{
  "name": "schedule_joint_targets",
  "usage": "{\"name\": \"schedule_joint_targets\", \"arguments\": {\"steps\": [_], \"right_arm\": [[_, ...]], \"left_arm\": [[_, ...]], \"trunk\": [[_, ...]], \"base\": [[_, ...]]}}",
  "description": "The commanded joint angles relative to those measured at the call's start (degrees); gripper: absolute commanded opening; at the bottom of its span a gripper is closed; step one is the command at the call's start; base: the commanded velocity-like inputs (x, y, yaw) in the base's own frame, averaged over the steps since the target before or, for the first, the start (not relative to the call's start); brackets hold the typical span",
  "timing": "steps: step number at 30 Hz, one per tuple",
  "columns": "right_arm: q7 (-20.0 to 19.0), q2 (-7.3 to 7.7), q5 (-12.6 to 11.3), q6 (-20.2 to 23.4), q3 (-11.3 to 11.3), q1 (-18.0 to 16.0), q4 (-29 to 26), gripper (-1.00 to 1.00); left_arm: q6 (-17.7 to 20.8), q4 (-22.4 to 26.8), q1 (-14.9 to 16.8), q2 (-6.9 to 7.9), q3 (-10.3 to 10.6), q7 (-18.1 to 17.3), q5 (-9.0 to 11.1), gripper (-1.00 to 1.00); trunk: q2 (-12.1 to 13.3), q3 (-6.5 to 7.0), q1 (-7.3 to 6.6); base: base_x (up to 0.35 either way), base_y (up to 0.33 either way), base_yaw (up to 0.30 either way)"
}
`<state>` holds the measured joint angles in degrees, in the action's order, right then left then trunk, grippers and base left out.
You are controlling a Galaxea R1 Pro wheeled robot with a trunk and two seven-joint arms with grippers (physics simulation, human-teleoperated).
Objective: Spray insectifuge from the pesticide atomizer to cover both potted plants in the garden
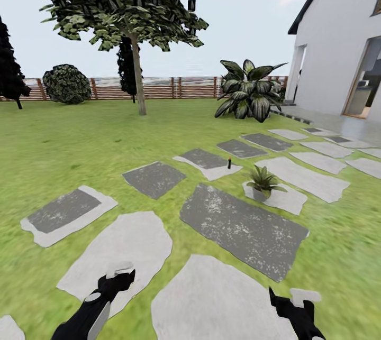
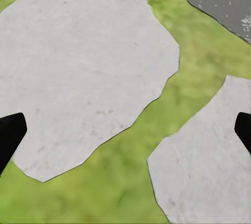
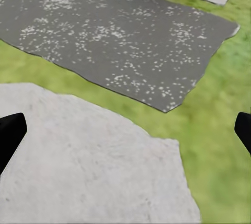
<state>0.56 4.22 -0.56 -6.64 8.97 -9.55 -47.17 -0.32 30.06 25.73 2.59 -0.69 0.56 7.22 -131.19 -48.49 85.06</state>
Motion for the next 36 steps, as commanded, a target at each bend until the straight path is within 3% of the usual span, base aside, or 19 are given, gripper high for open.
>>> {"name": "schedule_joint_targets", "arguments": {"steps": [1,13,22,36], "right_arm": [[0.06,0.0,-0.06,-0.17,-0.01,-0.03,0.03,1.0],[0.13,0.04,-0.04,-0.28,0.04,-0.03,0.14,1.0],[-0.19,0.91,0.65,-1.24,-0.04,0.57,0.58,1.0],[-0.22,0.61,0.21,-1.27,0.02,0.68,-0.1,1.0]], "left_arm": [[-0.03,0.0,0.02,0.01,0.08,0.06,0.6,1.0],[-0.03,0.0,0.02,0.04,0.13,0.06,0.6,1.0],[-0.03,0.0,0.02,0.04,0.16,0.06,0.6,1.0],[-0.03,0.0,0.02,0.04,0.12,0.06,0.6,1.0]], "trunk": [[-0.02,-0.06,0.02],[-0.02,-0.06,0.02],[-0.02,-0.06,0.02],[-0.02,-0.06,0.02]], "base": [[0.332,0.035,0.0],[0.332,0.067,0.0],[0.332,0.075,0.0],[0.332,0.076,0.0]]}}
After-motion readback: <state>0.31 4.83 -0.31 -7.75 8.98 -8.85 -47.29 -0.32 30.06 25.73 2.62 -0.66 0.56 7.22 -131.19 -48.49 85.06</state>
